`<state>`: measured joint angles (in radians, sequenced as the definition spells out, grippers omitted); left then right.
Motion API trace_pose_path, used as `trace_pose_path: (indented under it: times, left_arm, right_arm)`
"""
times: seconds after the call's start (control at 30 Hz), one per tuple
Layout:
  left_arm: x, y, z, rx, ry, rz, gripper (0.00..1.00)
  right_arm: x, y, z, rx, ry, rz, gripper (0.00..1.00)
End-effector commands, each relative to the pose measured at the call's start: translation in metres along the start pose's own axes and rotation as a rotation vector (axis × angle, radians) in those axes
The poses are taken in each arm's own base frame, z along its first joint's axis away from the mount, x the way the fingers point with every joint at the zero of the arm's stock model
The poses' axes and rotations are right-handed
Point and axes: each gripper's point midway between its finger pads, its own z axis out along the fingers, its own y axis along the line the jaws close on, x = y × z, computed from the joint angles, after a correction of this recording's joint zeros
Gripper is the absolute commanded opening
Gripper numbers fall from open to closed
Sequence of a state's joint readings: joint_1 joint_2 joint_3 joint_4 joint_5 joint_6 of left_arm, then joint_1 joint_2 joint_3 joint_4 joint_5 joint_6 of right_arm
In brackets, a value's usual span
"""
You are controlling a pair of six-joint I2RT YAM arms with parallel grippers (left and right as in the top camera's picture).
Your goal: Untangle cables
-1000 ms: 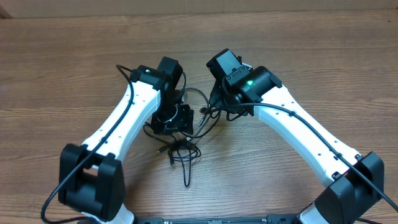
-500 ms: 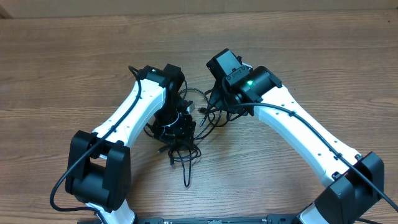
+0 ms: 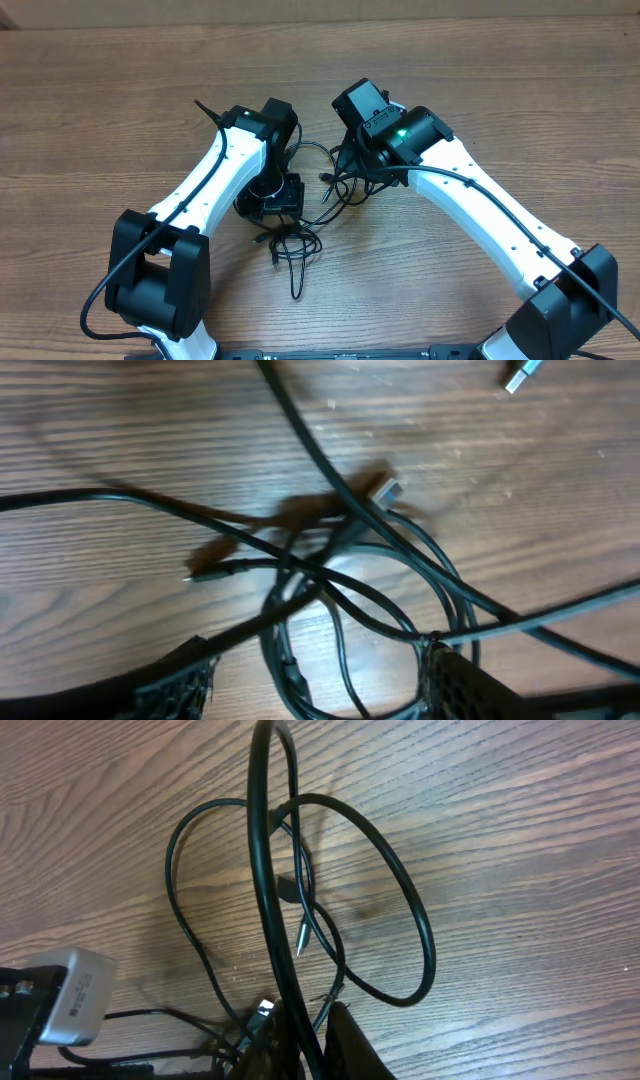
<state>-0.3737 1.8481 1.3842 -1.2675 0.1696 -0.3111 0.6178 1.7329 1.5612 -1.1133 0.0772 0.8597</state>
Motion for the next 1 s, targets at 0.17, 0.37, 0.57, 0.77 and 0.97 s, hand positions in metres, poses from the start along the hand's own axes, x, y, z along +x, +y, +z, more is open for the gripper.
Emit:
trace_pose_path:
  times: [0.17, 0.37, 0.57, 0.77, 0.97]
  left_arm:
    - [-0.008, 0.011, 0.014, -0.066, -0.028, -0.071, 0.71]
    - [-0.033, 0.028, 0.018, -0.153, -0.161, -0.227, 0.61]
    - [-0.043, 0.024, 0.015, -0.131, -0.202, -0.228, 0.18]
    - [-0.05, 0.025, -0.009, -0.121, -0.218, -0.249, 0.04]
    - [-0.066, 0.035, -0.088, -0.096, -0.314, -0.307, 0.04]
  right_arm:
    - [0.0, 0.001, 0.001, -0.004, -0.001, -0.001, 0.1]
    - [0.001, 0.0, 0.001, -0.002, 0.0, -0.001, 0.1]
    - [0.001, 0.0, 0.001, -0.002, 0.0, -0.001, 0.1]
    - [0.001, 0.0, 0.001, -0.001, 0.0, -0.002, 0.1]
    - [0.0, -0.002, 0.0, 0.009, -0.005, -0.048, 0.1]
